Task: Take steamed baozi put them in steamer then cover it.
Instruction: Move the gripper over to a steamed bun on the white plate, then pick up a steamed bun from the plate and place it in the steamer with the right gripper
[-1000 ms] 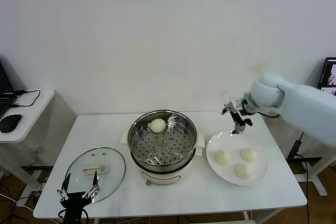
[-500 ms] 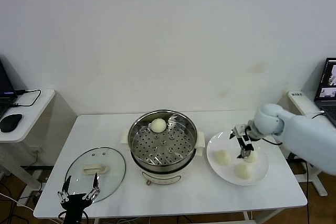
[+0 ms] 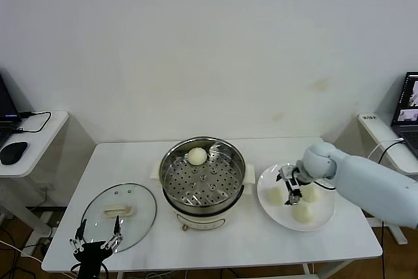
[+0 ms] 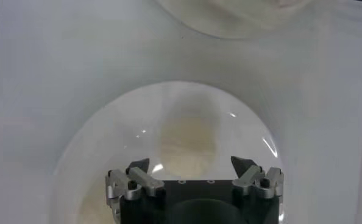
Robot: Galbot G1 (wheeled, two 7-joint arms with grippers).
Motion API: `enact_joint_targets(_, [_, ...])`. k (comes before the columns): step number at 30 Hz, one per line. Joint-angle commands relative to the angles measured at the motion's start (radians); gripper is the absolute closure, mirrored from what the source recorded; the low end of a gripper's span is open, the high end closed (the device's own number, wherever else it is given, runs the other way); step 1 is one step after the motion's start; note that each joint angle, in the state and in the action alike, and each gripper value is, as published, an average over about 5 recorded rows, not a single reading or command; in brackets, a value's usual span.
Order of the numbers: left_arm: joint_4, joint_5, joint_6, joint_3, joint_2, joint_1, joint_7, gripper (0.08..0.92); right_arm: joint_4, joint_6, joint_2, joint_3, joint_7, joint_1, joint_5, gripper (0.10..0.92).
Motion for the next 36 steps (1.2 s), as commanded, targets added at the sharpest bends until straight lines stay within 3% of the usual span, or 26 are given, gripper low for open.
enact_joint_targets(1, [0.004, -0.001, 0.000, 0.000, 0.000, -0.003, 0.000, 0.177, -0.046, -0.001, 0.039, 0.015, 0.005, -0.034, -0.027, 0.210])
enact_joint_targets(21, [-0.001, -0.001, 0.000, 0.000, -0.007, 0.000, -0.001, 0.177, -0.043, -0.002, 0.042, 0.018, -0.019, -0.007, -0.042, 0.419])
enact_joint_targets(36, [-0.018, -0.001, 0.002, 0.006, 0.002, -0.002, 0.000, 0.177, 0.107, -0.045, -0.120, -0.071, -0.064, 0.319, 0.178, 0.450])
